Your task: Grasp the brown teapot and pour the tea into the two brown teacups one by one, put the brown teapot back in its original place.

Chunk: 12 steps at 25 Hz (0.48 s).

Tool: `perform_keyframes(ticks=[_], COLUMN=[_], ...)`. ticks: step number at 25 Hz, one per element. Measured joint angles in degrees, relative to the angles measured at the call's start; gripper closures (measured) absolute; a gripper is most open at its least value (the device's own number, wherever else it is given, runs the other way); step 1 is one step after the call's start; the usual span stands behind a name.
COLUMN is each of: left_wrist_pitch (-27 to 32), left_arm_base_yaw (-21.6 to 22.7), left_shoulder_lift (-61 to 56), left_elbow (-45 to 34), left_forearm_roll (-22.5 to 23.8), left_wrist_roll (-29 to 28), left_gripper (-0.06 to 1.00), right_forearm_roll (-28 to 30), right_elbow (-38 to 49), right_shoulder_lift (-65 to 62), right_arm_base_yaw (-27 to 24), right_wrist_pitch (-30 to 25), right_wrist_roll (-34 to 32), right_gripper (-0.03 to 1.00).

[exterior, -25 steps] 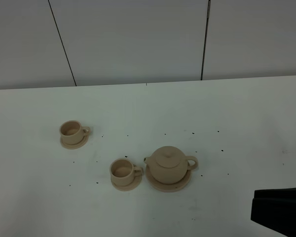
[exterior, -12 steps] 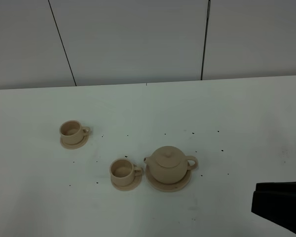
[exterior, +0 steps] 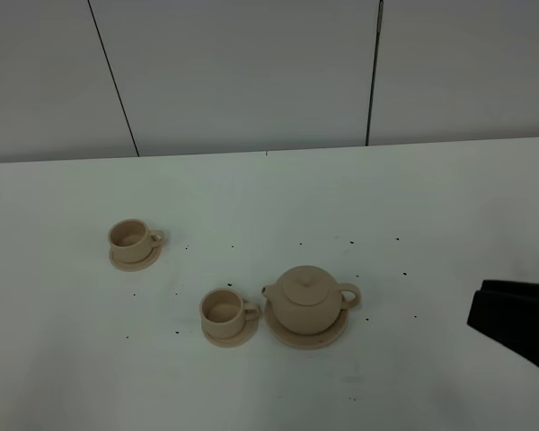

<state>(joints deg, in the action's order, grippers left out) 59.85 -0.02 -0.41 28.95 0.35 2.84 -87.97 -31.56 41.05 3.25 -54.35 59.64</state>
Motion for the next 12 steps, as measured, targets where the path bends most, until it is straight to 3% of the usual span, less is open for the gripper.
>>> perform_keyframes(ticks=[7, 12], left_wrist_pitch=[0.0, 0.0], left_arm_base_yaw=[0.0, 0.0], left_shoulder_lift=[0.0, 0.0], left_elbow=[0.0, 0.0], left_forearm_roll=[0.0, 0.0], left_wrist_roll=[-0.05, -0.05], left_gripper=[0.7, 0.7], right_forearm_roll=[-13.15, -15.81], right_elbow=[0.0, -2.6], right_shoulder_lift=[0.06, 2.64], right_arm_base_yaw=[0.0, 0.0], right_wrist_pitch=[6.34, 8.71], right_wrist_roll=[12.3, 17.72], right_gripper=[0.72, 0.72])
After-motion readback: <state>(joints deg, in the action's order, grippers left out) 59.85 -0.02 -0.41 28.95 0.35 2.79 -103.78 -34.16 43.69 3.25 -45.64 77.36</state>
